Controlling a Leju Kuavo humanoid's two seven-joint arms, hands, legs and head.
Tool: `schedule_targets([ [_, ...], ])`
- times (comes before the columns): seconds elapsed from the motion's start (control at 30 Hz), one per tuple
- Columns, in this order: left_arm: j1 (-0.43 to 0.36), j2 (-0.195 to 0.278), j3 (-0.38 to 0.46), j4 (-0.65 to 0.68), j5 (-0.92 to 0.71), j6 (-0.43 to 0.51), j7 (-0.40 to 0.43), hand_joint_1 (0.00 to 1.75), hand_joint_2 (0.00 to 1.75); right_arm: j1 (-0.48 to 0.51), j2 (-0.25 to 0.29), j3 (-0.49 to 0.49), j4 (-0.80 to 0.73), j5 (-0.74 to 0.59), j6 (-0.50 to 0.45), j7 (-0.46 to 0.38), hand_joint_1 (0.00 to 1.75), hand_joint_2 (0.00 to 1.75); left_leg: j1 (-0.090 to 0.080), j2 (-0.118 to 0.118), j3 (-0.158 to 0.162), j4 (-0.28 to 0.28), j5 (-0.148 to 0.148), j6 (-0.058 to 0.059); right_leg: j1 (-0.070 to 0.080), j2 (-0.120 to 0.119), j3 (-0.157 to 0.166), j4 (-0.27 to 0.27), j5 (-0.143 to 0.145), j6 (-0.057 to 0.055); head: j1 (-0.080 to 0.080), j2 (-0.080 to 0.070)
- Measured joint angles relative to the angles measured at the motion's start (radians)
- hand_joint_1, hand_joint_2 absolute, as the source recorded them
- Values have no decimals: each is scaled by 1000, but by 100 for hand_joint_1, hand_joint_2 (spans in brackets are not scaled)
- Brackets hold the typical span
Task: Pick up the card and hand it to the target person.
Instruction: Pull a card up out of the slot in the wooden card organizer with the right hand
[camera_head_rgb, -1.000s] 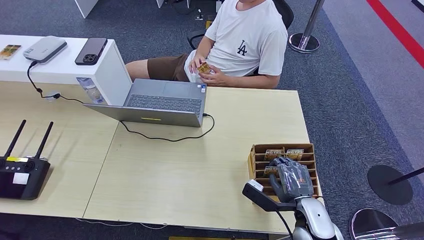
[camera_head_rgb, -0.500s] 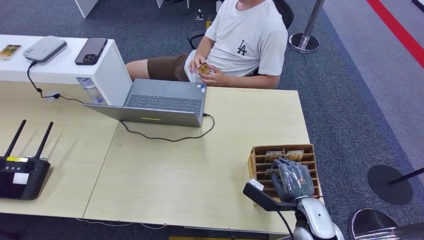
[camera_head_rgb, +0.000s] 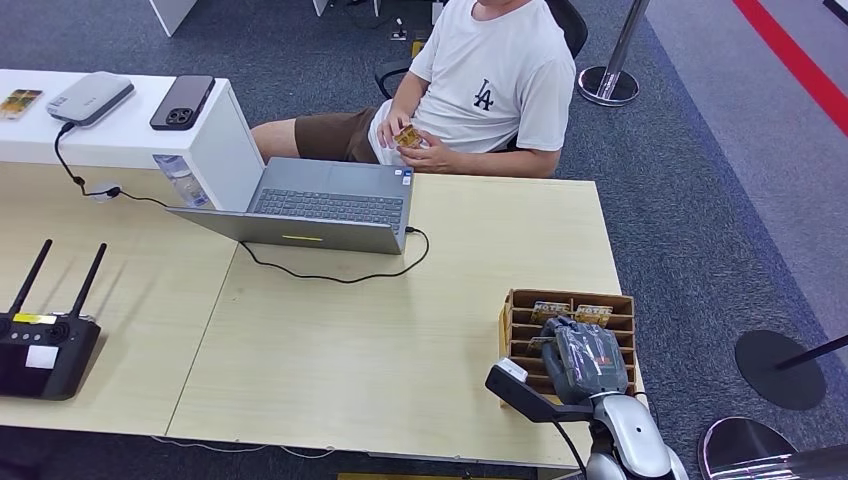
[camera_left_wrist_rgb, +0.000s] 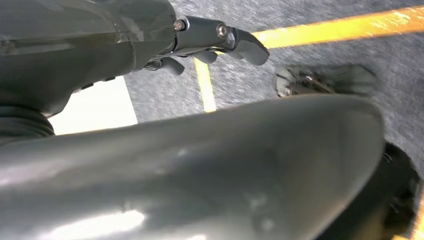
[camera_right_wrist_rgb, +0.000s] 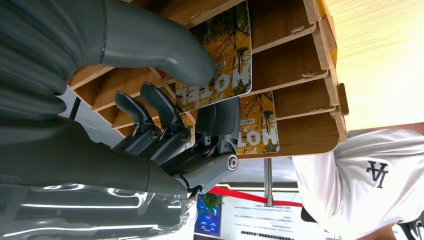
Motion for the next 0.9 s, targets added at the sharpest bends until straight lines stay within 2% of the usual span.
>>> schedule_targets([
  [0.03,1,1,-8,0,-7,1,0,0,175,0,1,-2,1,1,0,-2,154,175,0,0,0,0,0,0,0,0,0,0,0,0,0,0],
  [0.5,0,-5,2,-2,5,36,14,0,175,-2,15,-13,-30,-68,1,-51,154,175,0,0,0,0,0,0,0,0,0,0,0,0,0,0],
  [0.9,2,0,9,-3,7,57,39,0,175,61,19,-72,-191,-207,-61,-120,154,175,0,-1,-1,0,0,0,0,-1,0,0,-1,0,0,0],
])
